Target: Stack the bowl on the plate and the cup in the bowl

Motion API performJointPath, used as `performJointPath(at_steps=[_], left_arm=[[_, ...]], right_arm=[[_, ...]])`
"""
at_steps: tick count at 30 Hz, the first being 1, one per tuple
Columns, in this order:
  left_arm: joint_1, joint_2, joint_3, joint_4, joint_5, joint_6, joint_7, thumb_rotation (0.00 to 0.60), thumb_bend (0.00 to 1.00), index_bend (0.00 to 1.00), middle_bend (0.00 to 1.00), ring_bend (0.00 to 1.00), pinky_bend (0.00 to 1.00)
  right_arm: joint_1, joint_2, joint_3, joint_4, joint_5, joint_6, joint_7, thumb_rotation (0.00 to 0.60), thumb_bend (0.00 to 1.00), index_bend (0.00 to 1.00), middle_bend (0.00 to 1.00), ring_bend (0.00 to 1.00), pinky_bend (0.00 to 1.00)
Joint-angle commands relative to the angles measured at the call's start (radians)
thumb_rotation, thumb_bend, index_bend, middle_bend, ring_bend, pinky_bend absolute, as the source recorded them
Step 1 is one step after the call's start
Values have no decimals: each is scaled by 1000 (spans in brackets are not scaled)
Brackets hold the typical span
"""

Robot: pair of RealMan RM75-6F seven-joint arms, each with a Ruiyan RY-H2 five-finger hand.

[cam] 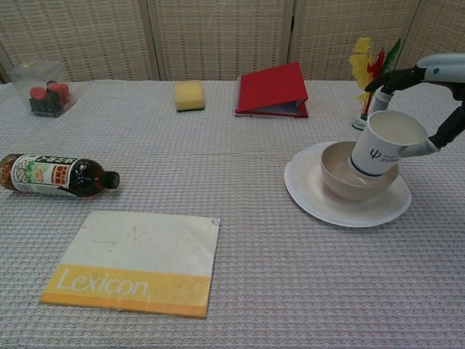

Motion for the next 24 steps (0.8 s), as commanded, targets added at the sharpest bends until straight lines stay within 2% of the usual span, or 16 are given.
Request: performJointPath(at_steps=[1, 14, 24], left_arm=[[0, 1, -1, 0, -3, 0, -3, 600, 314, 0, 0, 0, 259], [0, 5, -1, 1, -6, 1, -12, 600, 314, 0, 0, 0, 259], [-3, 8, -4, 4, -11, 0, -23, 600, 314, 0, 0, 0, 259]], right_arm=[[23, -26, 11, 24, 37, -21, -25, 600, 210, 416, 68, 0, 0], [98, -118, 34, 135, 193, -85, -105, 600, 209, 416, 68, 0, 0], [147, -109, 28, 115, 282, -132, -154, 600, 201, 417, 65, 0, 0]])
